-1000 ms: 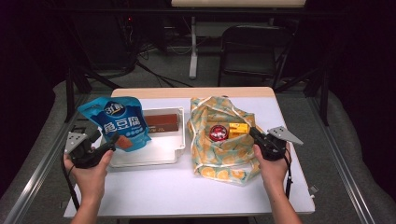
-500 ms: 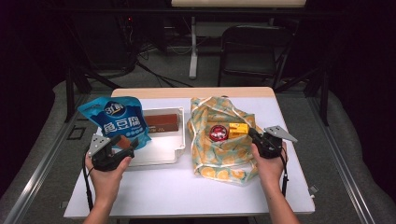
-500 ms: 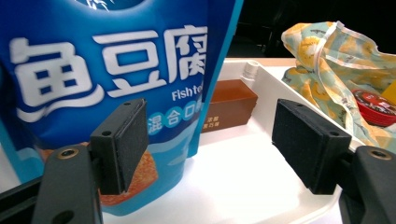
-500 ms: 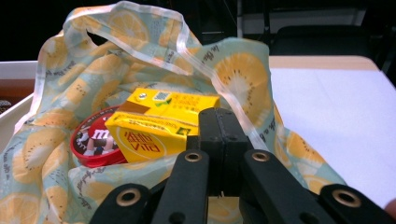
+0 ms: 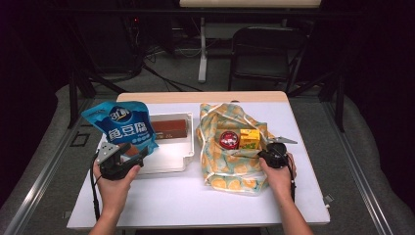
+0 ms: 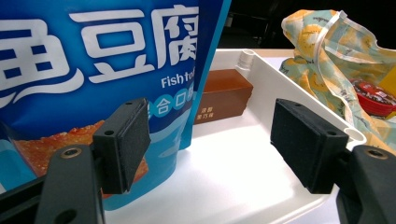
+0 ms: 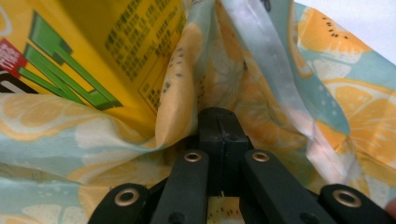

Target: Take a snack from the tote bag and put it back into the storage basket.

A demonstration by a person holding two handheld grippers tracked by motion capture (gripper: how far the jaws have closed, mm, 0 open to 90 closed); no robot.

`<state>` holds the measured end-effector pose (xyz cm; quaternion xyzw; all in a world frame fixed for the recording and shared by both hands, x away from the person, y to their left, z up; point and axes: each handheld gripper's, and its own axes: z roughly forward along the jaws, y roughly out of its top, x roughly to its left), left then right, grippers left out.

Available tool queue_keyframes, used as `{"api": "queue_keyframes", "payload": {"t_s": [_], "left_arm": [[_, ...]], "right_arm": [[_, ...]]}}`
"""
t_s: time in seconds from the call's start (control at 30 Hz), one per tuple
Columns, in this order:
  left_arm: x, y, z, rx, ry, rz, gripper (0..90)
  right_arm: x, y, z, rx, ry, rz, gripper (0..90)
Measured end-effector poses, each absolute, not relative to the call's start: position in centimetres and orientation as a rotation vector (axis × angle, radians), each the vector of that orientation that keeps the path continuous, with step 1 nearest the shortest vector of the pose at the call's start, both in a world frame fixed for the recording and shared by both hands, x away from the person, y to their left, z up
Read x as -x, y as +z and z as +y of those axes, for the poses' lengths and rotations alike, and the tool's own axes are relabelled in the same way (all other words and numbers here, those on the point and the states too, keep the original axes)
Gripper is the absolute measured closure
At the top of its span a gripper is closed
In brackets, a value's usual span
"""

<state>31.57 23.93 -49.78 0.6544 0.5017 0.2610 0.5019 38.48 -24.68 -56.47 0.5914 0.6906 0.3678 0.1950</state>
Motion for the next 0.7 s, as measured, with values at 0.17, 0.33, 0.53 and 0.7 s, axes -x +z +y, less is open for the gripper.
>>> {"api": "queue_keyframes", "payload": {"t_s": [0.17,0.33,0.53,0.7], "left_arm": [[-31.6,-49.9,23.8,-1.586,0.627,1.216,28.6],[-31.6,-49.6,24.0,-1.578,0.637,1.211,28.6],[-31.7,-49.6,24.1,-1.57,0.634,1.22,28.7],[-31.6,-49.6,23.7,-1.582,0.632,1.214,29.0]], "right_arm": [[-38.1,-56.3,-24.6,-1.616,0.976,1.92,84.2],[-36.5,-54.5,-25.4,-1.598,1.077,1.816,74.8],[-34.1,-50.5,-25.0,-1.423,1.206,1.679,87.9],[-34.5,-49.4,-24.0,-1.395,1.281,1.652,89.2]]}}
